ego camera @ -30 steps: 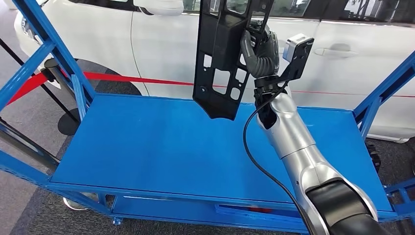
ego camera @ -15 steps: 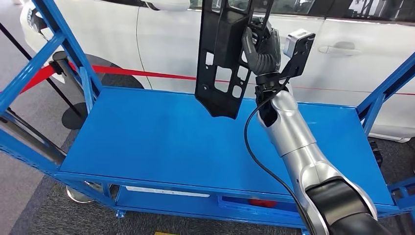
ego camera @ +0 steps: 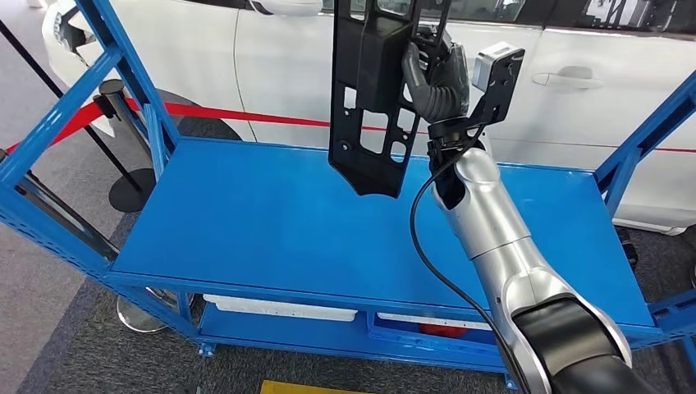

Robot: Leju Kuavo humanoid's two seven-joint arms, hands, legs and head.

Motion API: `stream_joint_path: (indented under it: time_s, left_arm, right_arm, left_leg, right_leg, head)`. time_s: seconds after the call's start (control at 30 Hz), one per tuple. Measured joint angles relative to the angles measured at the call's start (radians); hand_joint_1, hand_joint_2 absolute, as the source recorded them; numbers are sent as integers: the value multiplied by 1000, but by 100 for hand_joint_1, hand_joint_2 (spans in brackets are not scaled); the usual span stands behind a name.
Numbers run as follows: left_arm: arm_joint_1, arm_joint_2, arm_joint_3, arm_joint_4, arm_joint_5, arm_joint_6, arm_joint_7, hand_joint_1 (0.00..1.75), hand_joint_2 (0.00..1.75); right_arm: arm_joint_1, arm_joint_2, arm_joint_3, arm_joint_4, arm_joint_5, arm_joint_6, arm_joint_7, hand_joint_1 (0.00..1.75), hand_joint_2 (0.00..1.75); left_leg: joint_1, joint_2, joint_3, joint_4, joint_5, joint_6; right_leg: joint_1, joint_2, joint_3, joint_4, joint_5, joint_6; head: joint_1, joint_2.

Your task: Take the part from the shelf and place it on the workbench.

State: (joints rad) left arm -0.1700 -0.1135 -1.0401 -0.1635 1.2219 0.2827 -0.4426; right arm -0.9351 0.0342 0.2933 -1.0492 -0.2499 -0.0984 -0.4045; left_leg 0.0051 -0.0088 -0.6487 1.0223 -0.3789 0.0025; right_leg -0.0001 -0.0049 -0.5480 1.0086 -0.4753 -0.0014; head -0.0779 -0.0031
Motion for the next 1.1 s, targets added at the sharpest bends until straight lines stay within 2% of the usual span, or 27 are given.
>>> stream_joint_path:
  time_s: [0.03, 0.07, 0.1, 0.17, 0.2, 0.23, 0.27, 0.33, 0.37, 0.4, 0.5, 0.53, 0.57, 0.63, 0.67, 0.7, 0.73, 0.77, 0.8, 0.87, 0.9, 0.93, 0.97, 1.03, 1.07, 1.1]
  left_arm:
    - [0, 0, -1, 0, -2, 1, 0, 0, 175]
    - [0, -1, -3, 0, -3, 2, 0, 0, 175]
    - [0, -1, -4, 0, -4, 4, 0, 0, 175]
    - [0, -1, -6, 0, -7, 8, 0, 0, 175]
    - [0, -1, -7, 0, -8, 9, 0, 0, 175]
    - [0, -1, -9, 0, -8, 9, 0, 0, 175]
    - [1, -1, -11, 0, -8, 10, 0, 0, 175]
    - [1, -1, -12, 0, -9, 10, 0, 0, 175]
    - [1, -1, -13, 0, -9, 10, 0, 0, 175]
    - [2, -1, -13, 0, -9, 10, 0, 0, 175]
    - [6, -1, -14, -1, -9, 10, 2, 0, 175]
    - [7, -1, -14, -1, -9, 10, 3, 0, 175]
    - [7, -1, -14, -1, -9, 10, 3, 0, 175]
    - [7, -1, -14, -1, -9, 10, 3, 0, 175]
    - [8, -1, -14, -1, -9, 10, 3, 0, 175]
    - [8, -1, -14, -1, -9, 10, 3, 0, 175]
    - [8, -1, -14, -1, -9, 10, 3, 0, 175]
    - [8, -1, -14, -1, -9, 10, 3, 0, 175]
    - [8, -1, -14, -1, -9, 10, 3, 0, 175]
    - [8, -3, -14, -1, -10, 10, 3, 0, 175]
    - [8, -4, -14, -1, -10, 10, 3, 0, 175]
    - [8, -5, -14, -1, -10, 10, 3, 0, 175]
    - [9, -6, -14, -1, -11, 9, 3, 0, 175]
    - [10, -7, -14, -1, -12, 8, 2, 0, 175]
    - [11, -8, -15, -1, -13, 7, 2, 0, 175]
    - [11, -8, -15, -1, -13, 7, 2, 0, 175]
  right_arm:
    - [0, 2, -1, 0, 2, 1, 2, 175, 175]
    - [0, 5, -1, 0, 5, 2, 3, 175, 175]
    - [0, 8, -1, 1, 8, 4, 6, 175, 175]
    - [1, 16, -1, 3, 13, 8, 10, 175, 175]
    - [4, 19, -1, 6, 15, 10, 12, 175, 175]
    - [6, 22, -1, 8, 17, 12, 14, 175, 175]
    - [8, 24, -1, 9, 19, 13, 15, 175, 175]
    - [11, 28, -1, 9, 24, 14, 16, 175, 175]
    - [10, 29, -1, 10, 25, 14, 17, 175, 175]
    - [11, 31, -1, 10, 26, 15, 17, 175, 175]
    - [13, 33, -1, 14, 29, 16, 18, 175, 175]
    - [14, 33, -1, 15, 30, 16, 19, 175, 175]
    - [14, 33, -2, 16, 30, 15, 19, 175, 175]
    - [14, 33, -3, 17, 30, 15, 19, 175, 175]
    - [15, 33, -3, 18, 30, 15, 19, 175, 175]
    - [17, 33, -3, 20, 30, 15, 19, 175, 175]
    - [19, 33, -3, 22, 30, 15, 19, 175, 175]
    - [21, 33, -3, 24, 30, 16, 19, 175, 175]
    - [22, 33, -3, 25, 30, 16, 19, 175, 175]
    - [20, 33, -3, 25, 30, 17, 19, 175, 175]
    - [20, 33, -3, 25, 30, 19, 19, 175, 175]
    - [19, 33, -3, 25, 30, 22, 18, 175, 175]
    - [19, 32, -3, 25, 30, 25, 18, 175, 175]
    - [20, 31, -4, 25, 30, 30, 16, 175, 175]
    - [20, 31, -4, 25, 30, 32, 16, 175, 175]
    - [21, 32, -4, 25, 30, 33, 15, 175, 175]
  left_leg:
    - [0, 1, -5, 7, -8, -6]
    - [0, 1, -15, 29, -30, -11]
    - [1, 2, -31, 73, -66, -15]
    - [5, 2, -73, 201, -145, -24]
    - [8, 3, -86, 253, -168, -29]
    - [11, 3, -83, 271, -171, -33]
    - [13, 3, -61, 251, -156, -36]
    - [19, 5, 24, 123, -113, -40]
    - [18, 5, 59, 66, -99, -37]
    - [17, 4, 79, 28, -93, -33]
    - [14, 2, 78, 12, -86, -10]
    - [14, 2, 74, 10, -81, -1]
    - [14, 3, 70, 7, -74, 9]
    - [14, 4, 55, 4, -61, 24]
    - [13, 4, 47, 5, -54, 27]
    - [12, 4, 39, 5, -49, 28]
    - [10, 4, 31, 6, -43, 28]
    - [9, 3, 25, 6, -38, 28]
    - [8, 2, 20, 7, -33, 27]
    - [5, 0, 12, 7, -25, 23]
    - [5, 0, 10, 6, -20, 18]
    - [6, 1, 8, 5, -15, 12]
    - [7, 1, 7, 3, -10, 5]
    - [8, 2, 3, 3, -8, -8]
    - [7, 2, -3, 15, -22, -13]
    - [6, 2, -16, 48, -51, -16]
  right_leg:
    - [-3, -2, -2, -8, 9, -5]
    - [-7, -4, -5, -16, 19, -11]
    - [-11, -6, -9, -21, 27, -15]
    - [-10, -6, -25, -20, 38, -19]
    - [-11, -7, -33, -17, 43, -17]
    - [-12, -7, -41, -14, 47, -15]
    - [-13, -7, -49, -10, 50, -12]
    - [-14, -8, -64, 3, 53, -6]
    - [-14, -9, -71, 9, 54, -1]
    - [-12, -8, -76, 14, 56, 4]
    - [-10, -7, -84, 17, 66, 24]
    - [-12, -6, -88, 23, 59, 29]
    - [-14, -6, -98, 43, 39, 34]
    - [-16, -3, -139, 145, -37, 41]
    - [-16, -1, -166, 217, -76, 44]
    - [-16, 0, -185, 276, -102, 45]
    - [-16, 0, -189, 305, -109, 45]
    - [-15, 1, -173, 296, -97, 43]
    - [-14, 1, -136, 243, -71, 38]
    - [-8, 2, -42, 95, -26, 23]
    - [-4, 3, -12, 40, -13, 17]
    - [1, 4, 2, 12, -9, 14]
    - [4, 4, 3, 6, -7, 12]
    - [2, 1, -2, -5, 8, 3]
    - [-2, -1, -5, -12, 17, -5]
    - [-6, -4, -9, -17, 27, -11]
  head:
    - [0, 0]
    - [0, 0]
    - [0, 0]
    - [0, 0]
    - [0, 0]
    - [0, 0]
    - [0, 0]
    - [0, 0]
    - [0, 0]
    - [0, 0]
    - [0, 0]
    - [0, 0]
    - [0, 0]
    - [0, 0]
    - [0, 0]
    - [0, 0]
    - [0, 0]
    - [0, 0]
    - [0, 0]
    - [0, 0]
    - [0, 0]
    - [0, 0]
    - [0, 0]
    - [0, 0]
    - [0, 0]
    - [0, 0]
